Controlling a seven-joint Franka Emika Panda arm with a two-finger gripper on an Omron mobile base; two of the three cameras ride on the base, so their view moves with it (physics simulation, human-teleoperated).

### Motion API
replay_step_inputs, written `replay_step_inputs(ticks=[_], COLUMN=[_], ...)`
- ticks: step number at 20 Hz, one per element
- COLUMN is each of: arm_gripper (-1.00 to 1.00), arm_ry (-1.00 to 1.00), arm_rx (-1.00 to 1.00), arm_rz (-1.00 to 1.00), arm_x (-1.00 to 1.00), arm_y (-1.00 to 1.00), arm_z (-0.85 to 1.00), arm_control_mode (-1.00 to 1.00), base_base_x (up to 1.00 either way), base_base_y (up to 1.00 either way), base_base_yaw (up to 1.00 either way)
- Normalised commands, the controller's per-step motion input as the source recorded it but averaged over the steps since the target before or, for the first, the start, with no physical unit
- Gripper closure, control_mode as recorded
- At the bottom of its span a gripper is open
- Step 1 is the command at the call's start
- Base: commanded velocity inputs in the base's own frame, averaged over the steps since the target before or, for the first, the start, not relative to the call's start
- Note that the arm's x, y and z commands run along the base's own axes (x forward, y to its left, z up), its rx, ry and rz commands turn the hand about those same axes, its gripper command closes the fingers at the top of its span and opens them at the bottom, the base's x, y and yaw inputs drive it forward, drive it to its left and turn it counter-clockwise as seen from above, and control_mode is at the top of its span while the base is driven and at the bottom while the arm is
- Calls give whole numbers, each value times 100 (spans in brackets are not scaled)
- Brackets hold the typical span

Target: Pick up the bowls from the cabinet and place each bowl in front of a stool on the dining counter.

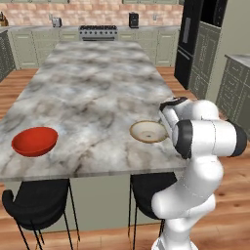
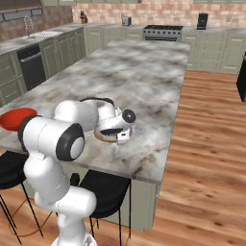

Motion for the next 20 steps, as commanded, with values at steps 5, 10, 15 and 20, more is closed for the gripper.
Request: replay_step_inputs(ticks=[5, 10, 15, 20], arm_gripper=[-100, -100, -100, -100], arm_ry=[6, 3, 12, 19], arm_rx=[-9, -8, -11, -8], arm_rz=[0, 0, 0, 0], arm_x=[-37, -57, -92, -100], arm_y=[-8, -10, 0, 0], arm_z=[87, 79, 81, 72], arm_control_mode=[-100, -100, -100, -100], base_base_x=[0, 0, 0, 0], base_base_y=[0, 0, 0, 0], base_base_yaw=[0, 0, 0, 0])
